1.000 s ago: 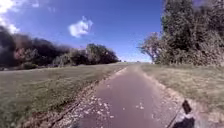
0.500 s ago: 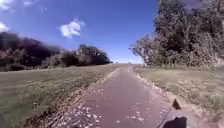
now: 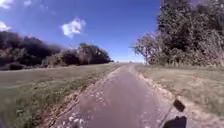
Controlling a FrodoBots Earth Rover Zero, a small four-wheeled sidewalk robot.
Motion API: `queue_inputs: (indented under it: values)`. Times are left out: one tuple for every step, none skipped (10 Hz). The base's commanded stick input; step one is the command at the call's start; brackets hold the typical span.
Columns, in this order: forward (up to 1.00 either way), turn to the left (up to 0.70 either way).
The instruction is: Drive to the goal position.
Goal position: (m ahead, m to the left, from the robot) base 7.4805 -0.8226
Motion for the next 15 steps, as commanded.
queue_inputs:
  values:
    - [0.70,-0.35]
    - [0.70,-0.35]
    - [0.70,-0.35]
    - [0.70,-0.35]
    - [0.70,-0.23]
    - [0.70,-0.08]
    - [0.70,0.00]
    - [0.70,0.00]
    - [0.70,0.00]
    - [0.70,0.00]
    - [0.70,0.00]
    - [0.70,-0.35]
    - [0.70,-0.35]
    - [0.70,-0.35]
    - [0.70,-0.35]
